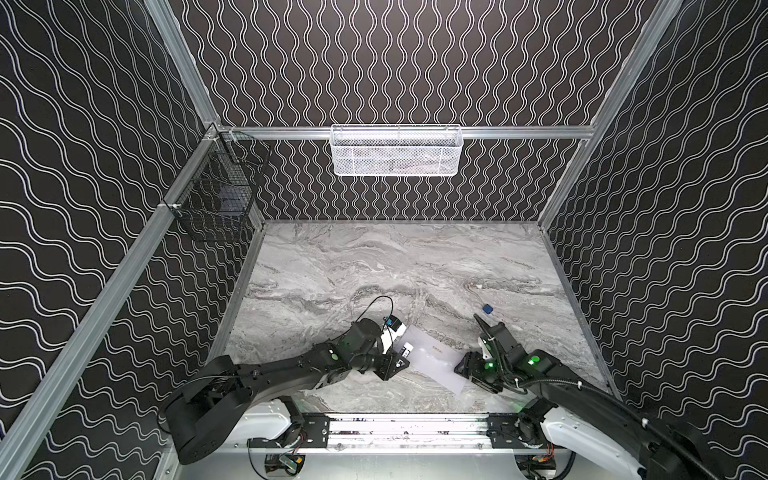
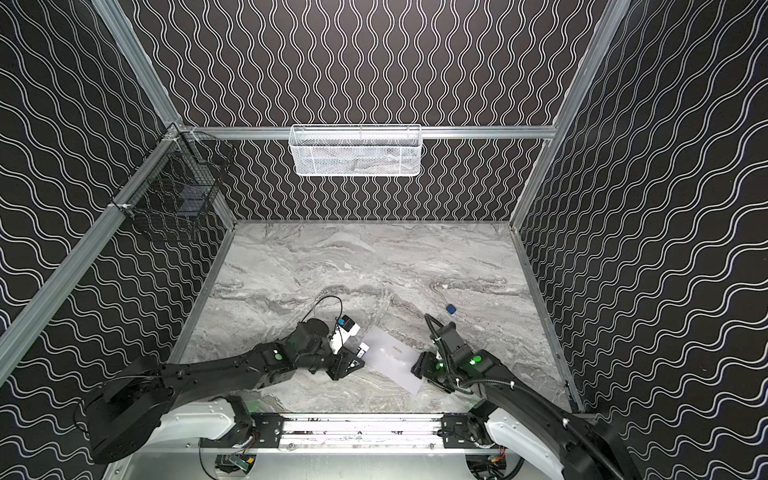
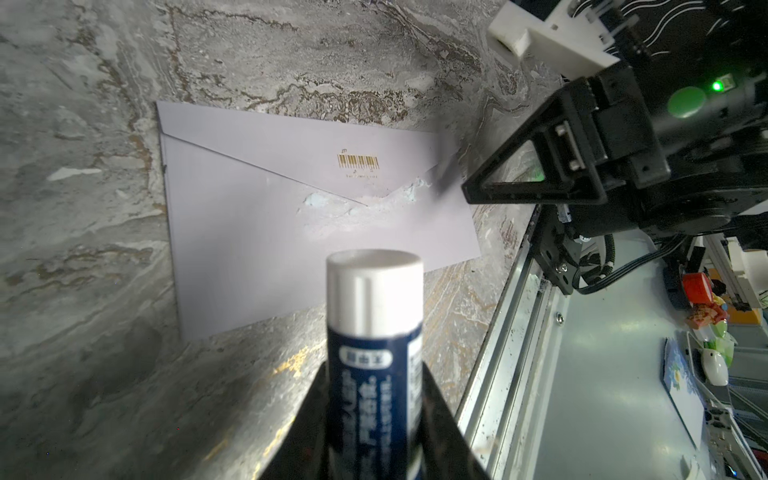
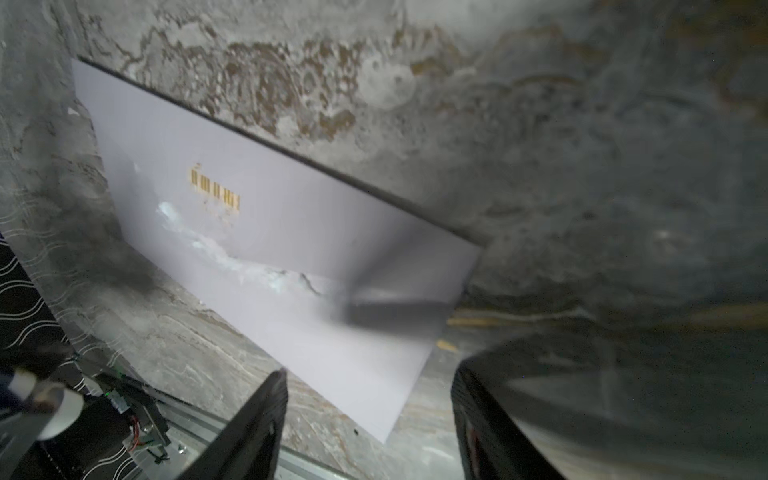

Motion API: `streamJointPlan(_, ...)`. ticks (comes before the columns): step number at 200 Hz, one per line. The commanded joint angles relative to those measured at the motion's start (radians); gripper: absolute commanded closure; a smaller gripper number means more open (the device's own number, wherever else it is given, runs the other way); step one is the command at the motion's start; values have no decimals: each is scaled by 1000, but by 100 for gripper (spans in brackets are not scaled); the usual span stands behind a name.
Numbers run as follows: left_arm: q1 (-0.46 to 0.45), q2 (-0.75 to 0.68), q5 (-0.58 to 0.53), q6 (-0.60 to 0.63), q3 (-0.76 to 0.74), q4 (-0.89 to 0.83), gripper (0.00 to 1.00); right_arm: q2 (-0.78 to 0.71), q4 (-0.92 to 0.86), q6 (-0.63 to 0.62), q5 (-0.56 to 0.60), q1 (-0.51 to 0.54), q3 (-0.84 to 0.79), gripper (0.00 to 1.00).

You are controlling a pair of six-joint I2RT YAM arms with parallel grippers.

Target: Place the letter into the envelope and seal it

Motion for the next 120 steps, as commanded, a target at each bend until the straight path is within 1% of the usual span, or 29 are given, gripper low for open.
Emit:
streamJointPlan(1,1,-22,-16,28,3,-3,100,86,16,-56,69,-7,28,33)
streamJointPlan(31,3,-35,-25,36,7,-26,100,171,56,-120,81,-34,59,33)
streamJointPlan(79,3,-27,-19,21,9,-6,100,303,93,-245,79,-92,127,34)
streamJointPlan(120,3,-39,-24,25,8,-15,100,389,154,-297,22,-111,159,37)
